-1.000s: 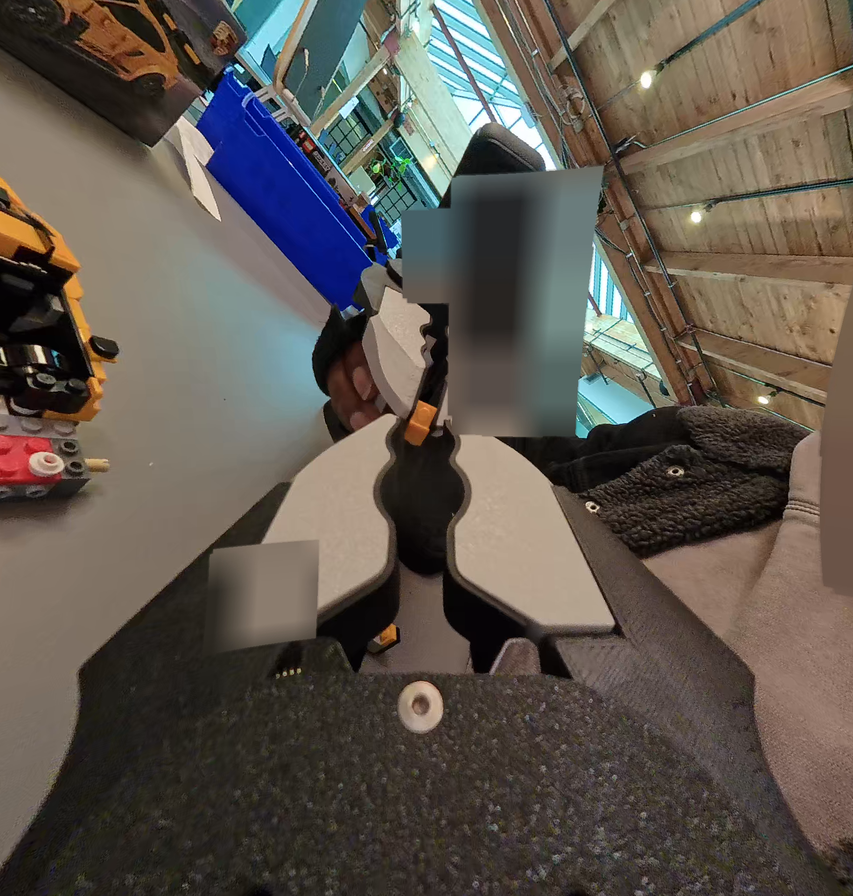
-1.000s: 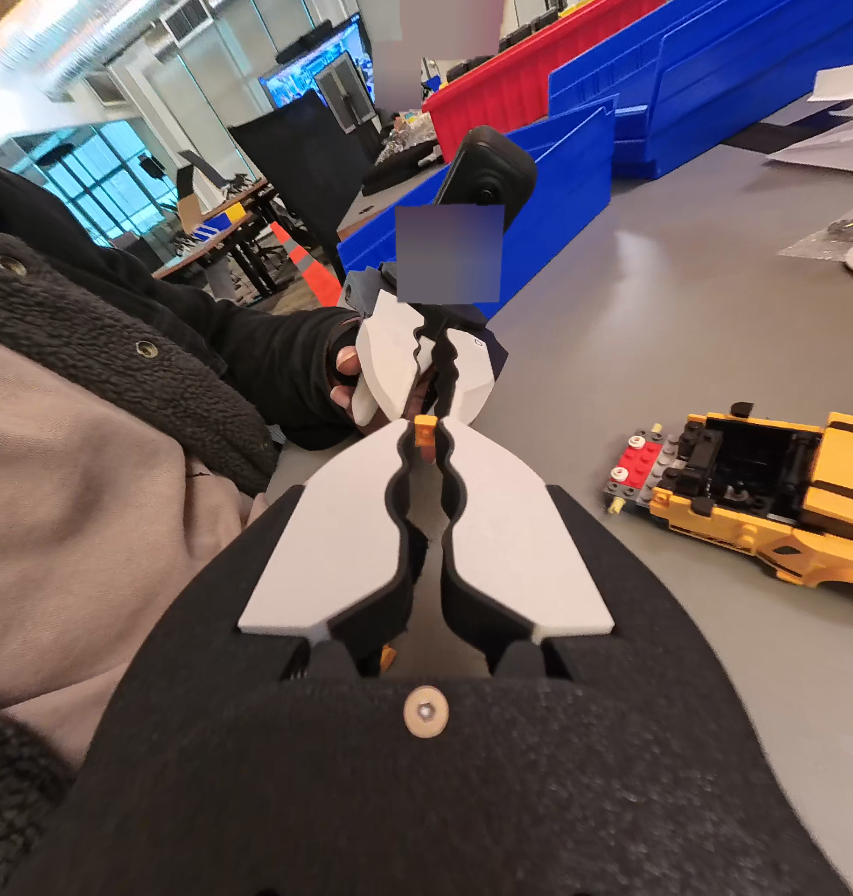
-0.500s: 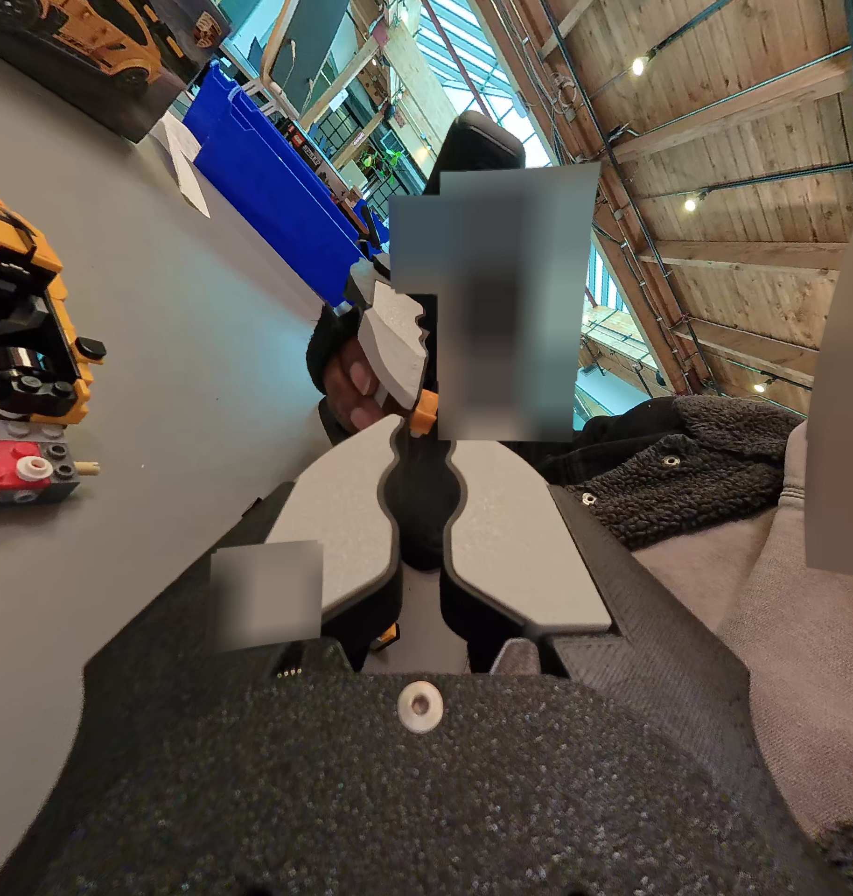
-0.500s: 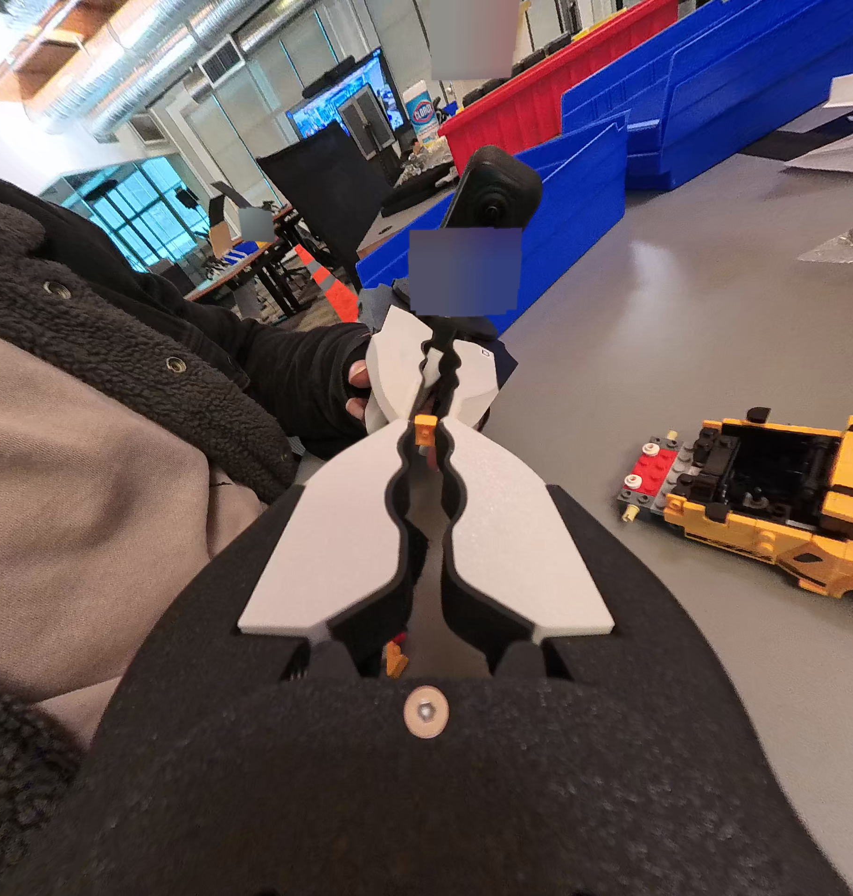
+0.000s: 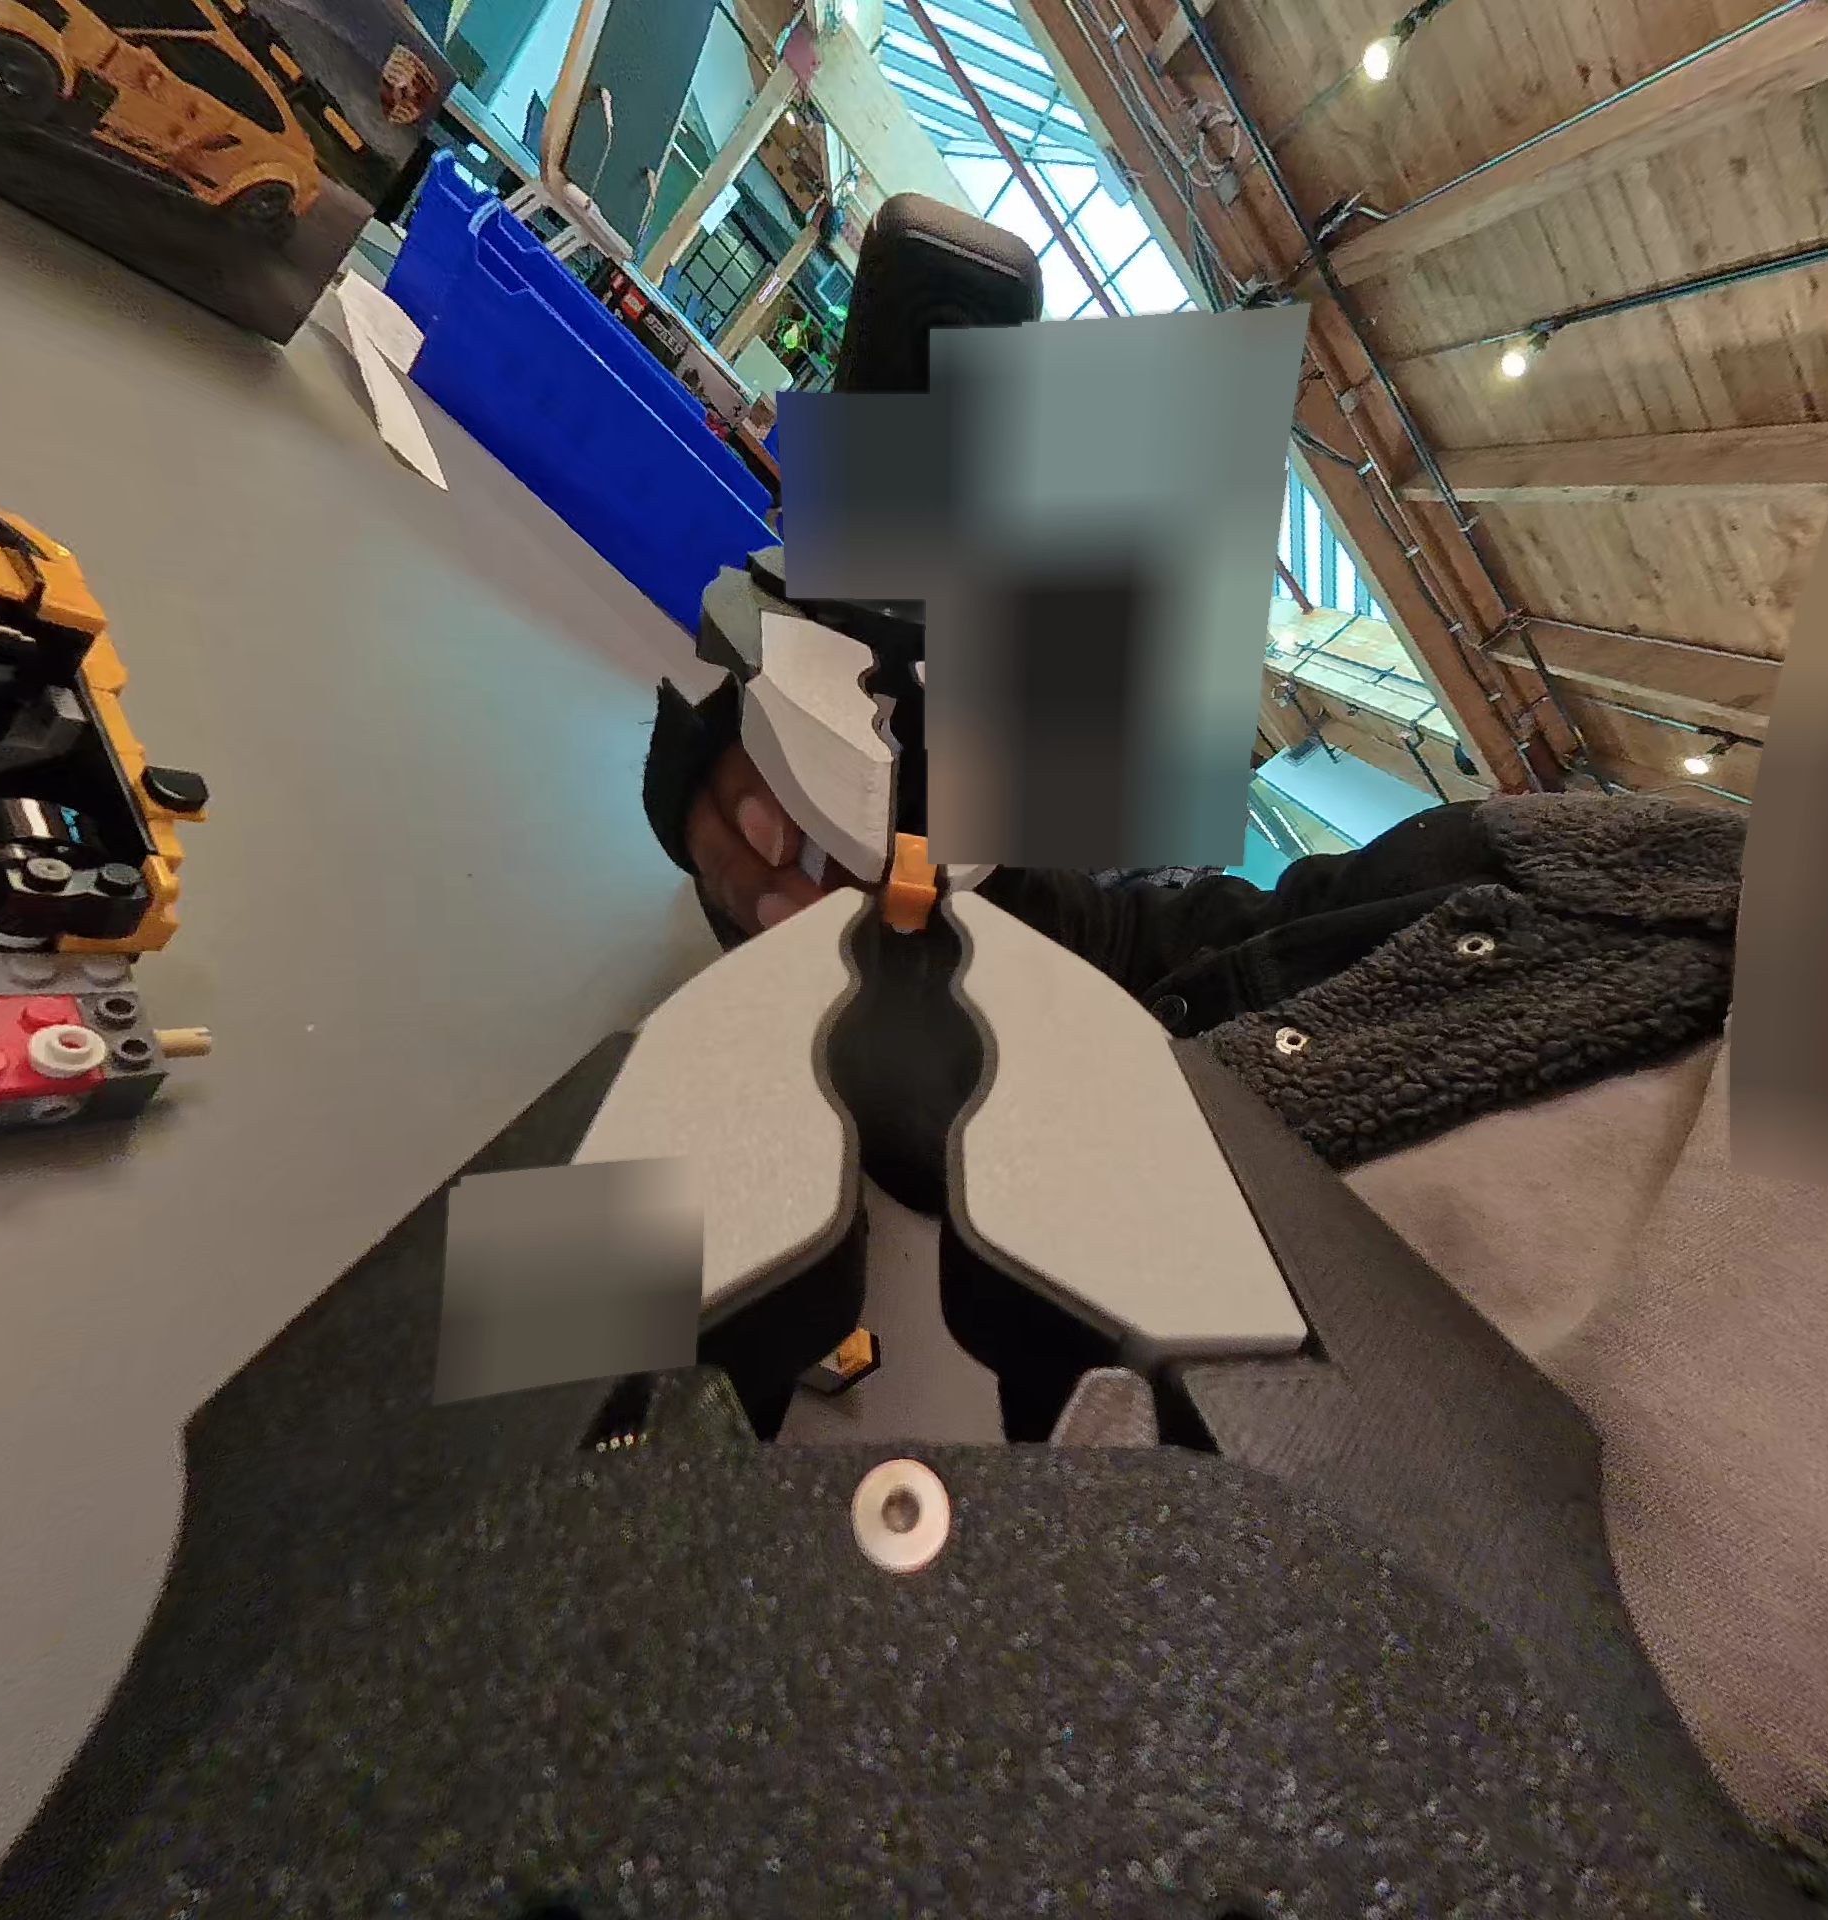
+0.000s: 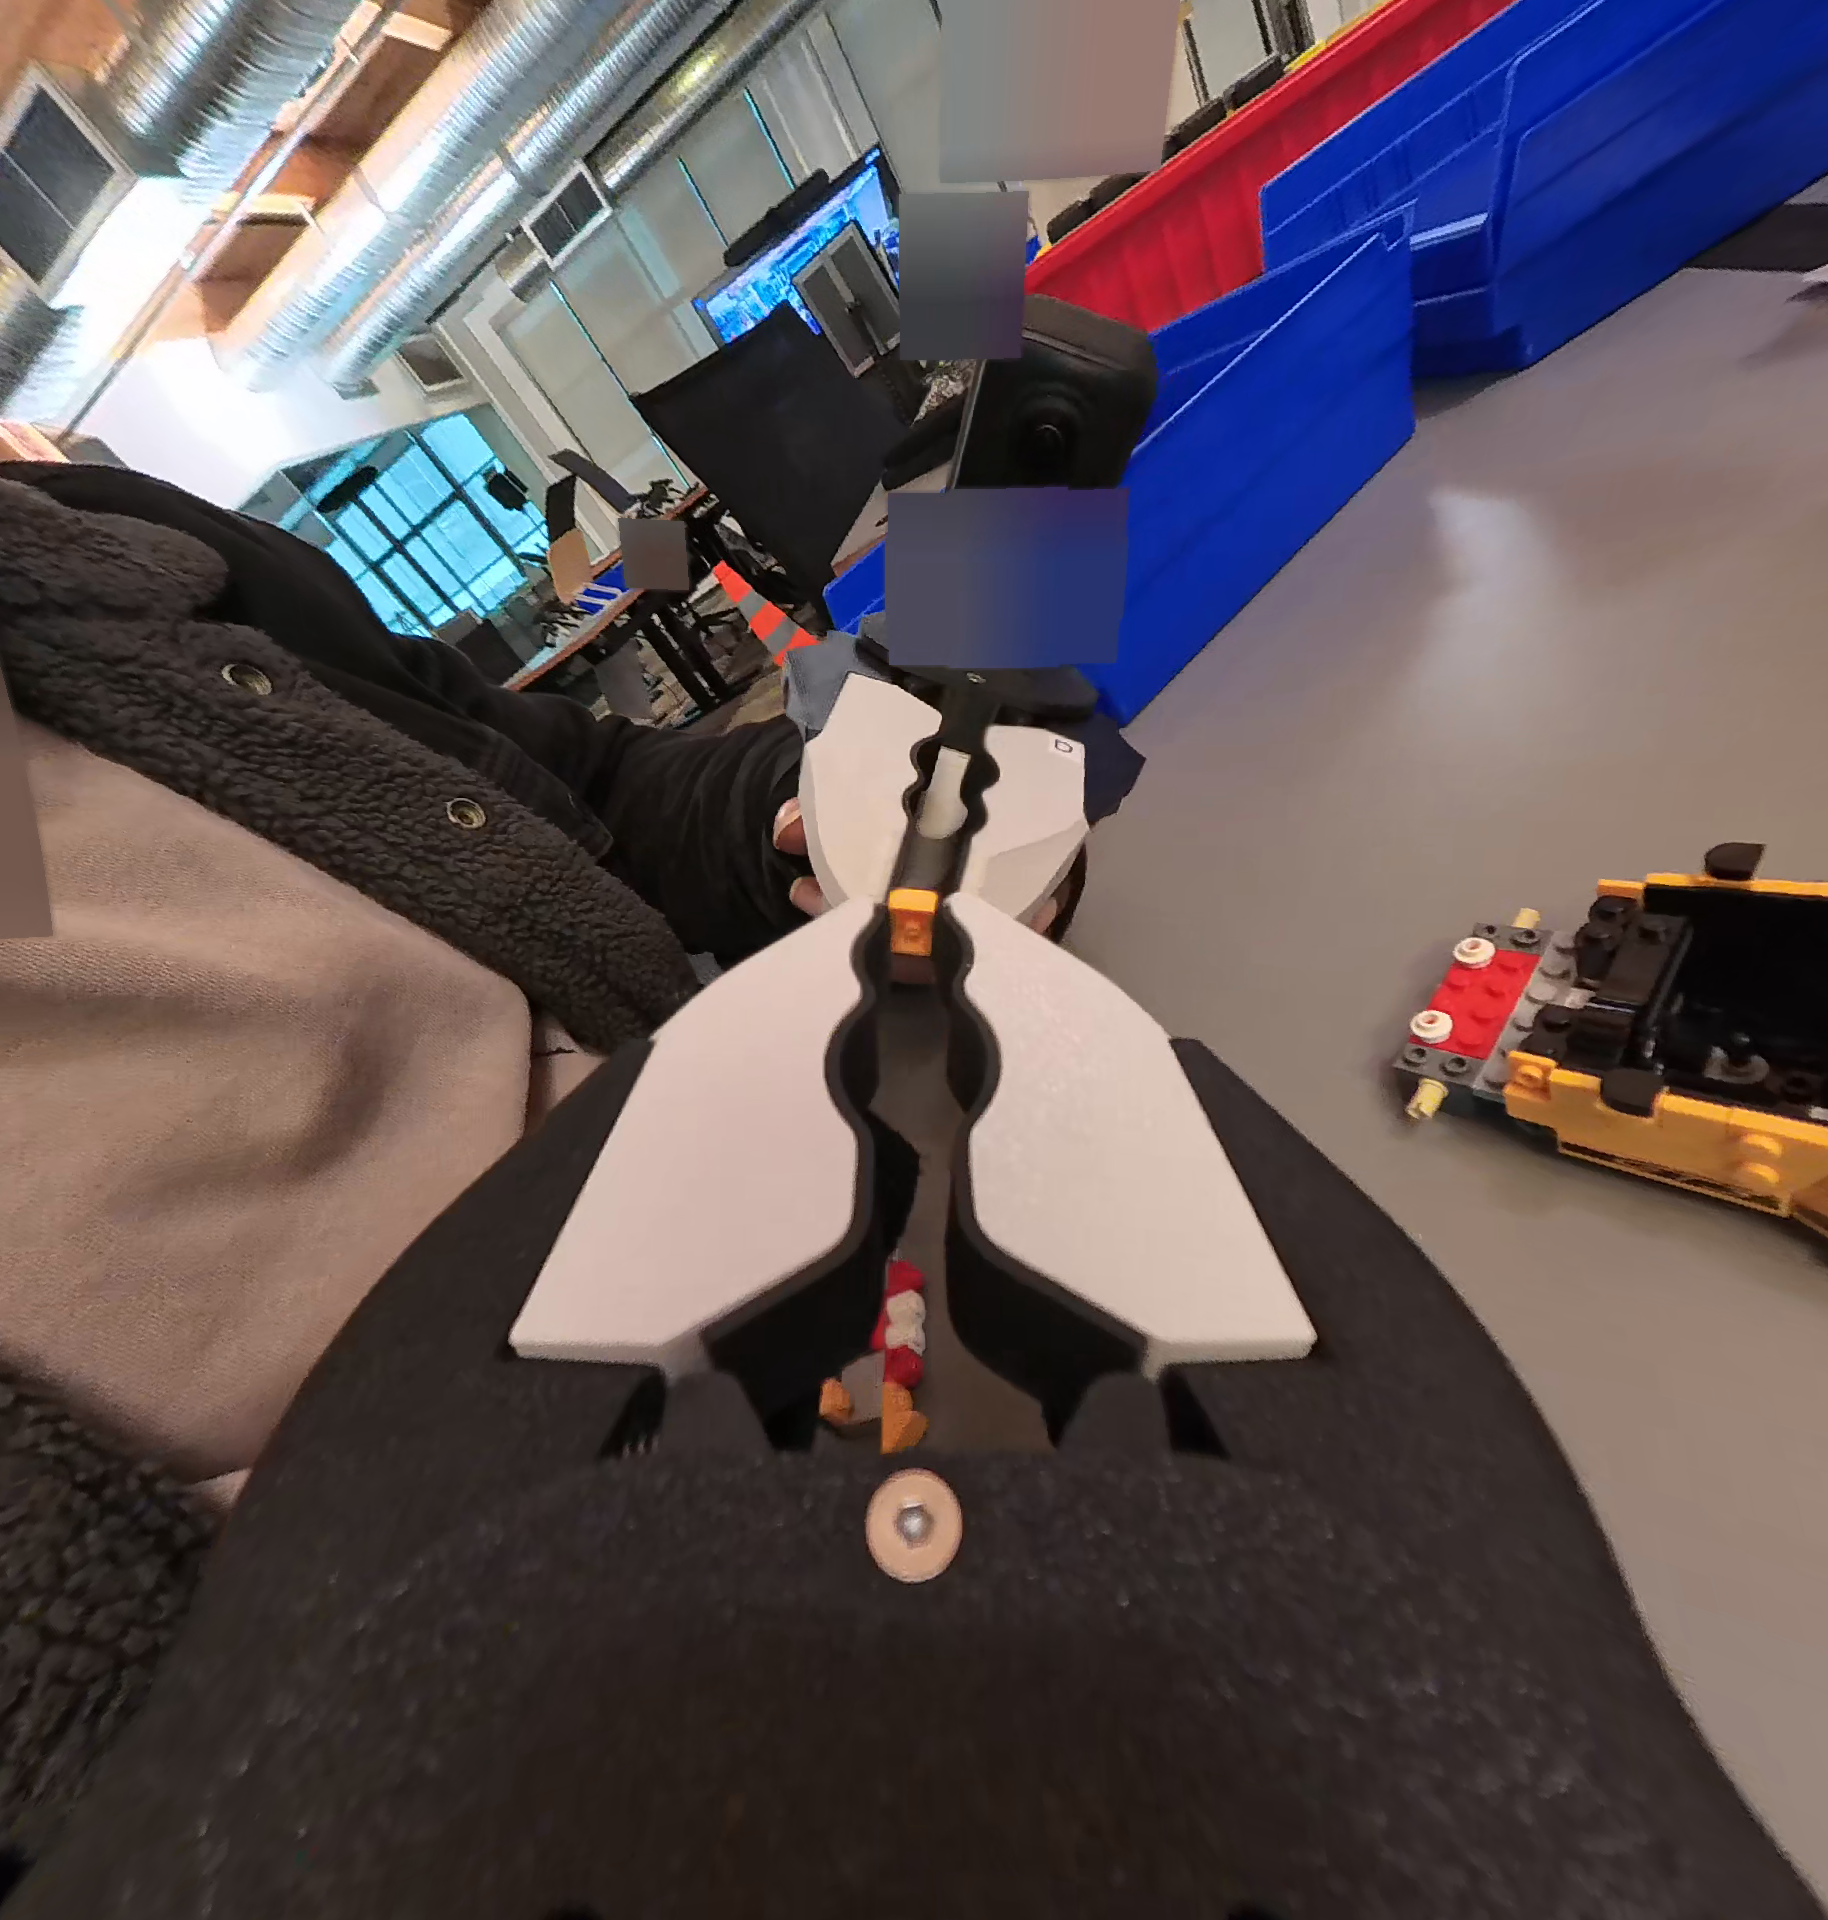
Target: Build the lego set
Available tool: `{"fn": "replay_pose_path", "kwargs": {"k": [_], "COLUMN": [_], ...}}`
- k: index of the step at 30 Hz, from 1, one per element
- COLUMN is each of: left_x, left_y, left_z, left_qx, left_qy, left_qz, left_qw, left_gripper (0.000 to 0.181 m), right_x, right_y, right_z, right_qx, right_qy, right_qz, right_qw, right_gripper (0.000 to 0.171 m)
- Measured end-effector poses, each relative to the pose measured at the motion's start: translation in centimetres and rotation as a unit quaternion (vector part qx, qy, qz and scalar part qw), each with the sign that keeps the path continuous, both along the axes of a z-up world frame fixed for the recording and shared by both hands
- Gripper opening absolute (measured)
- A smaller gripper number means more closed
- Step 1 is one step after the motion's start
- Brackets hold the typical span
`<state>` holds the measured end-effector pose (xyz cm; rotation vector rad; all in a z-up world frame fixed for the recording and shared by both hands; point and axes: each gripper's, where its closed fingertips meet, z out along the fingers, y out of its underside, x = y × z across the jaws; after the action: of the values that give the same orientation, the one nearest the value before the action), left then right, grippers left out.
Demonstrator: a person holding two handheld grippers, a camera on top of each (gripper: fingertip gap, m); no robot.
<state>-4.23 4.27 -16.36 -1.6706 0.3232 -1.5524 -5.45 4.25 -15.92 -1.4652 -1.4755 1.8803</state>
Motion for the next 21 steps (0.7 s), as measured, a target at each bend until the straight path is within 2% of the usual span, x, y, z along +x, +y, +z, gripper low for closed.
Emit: {"fn": "replay_pose_path", "kwargs": {"k": [7, 10, 12, 15, 18, 21], "left_x": [0.0, -0.6, -1.2, -1.6, -1.5, -1.5], "left_y": [0.0, 0.7, 1.2, 1.8, 1.8, 1.9], "left_z": [-0.3, -0.9, -1.6, -2.6, -3.2, -3.2], "left_qx": [0.02, -0.003, -0.039, -0.095, -0.122, -0.139], "left_qy": [0.028, 0.035, 0.029, 0.009, 0.001, -0.017], "left_qz": [0.009, 0.026, 0.038, 0.044, 0.042, 0.04], "left_qw": [0.999, 0.999, 0.998, 0.994, 0.992, 0.989], "left_gripper": [0.008, 0.007, 0.007, 0.008, 0.008, 0.008], "right_x": [0.1, 0.6, 1.6, 2.7, 2.6, 2.5], "right_y": [0.0, 1.3, 2.3, 3.0, 2.1, 2.1], "right_z": [-0.2, -1.0, -3.2, -7.6, -10.3, -11.2], "right_qx": [-0.007, 0.063, 0.189, 0.347, 0.387, 0.411], "right_qy": [-0.005, -0.028, -0.077, -0.166, -0.207, -0.22], "right_qz": [0.004, -0.019, -0.028, -0.018, 0.013, 0.018], "right_qw": [1.0, 0.997, 0.979, 0.923, 0.899, 0.885], "right_gripper": [0.007, 0.014, 0.015, 0.02, 0.022, 0.017]}}
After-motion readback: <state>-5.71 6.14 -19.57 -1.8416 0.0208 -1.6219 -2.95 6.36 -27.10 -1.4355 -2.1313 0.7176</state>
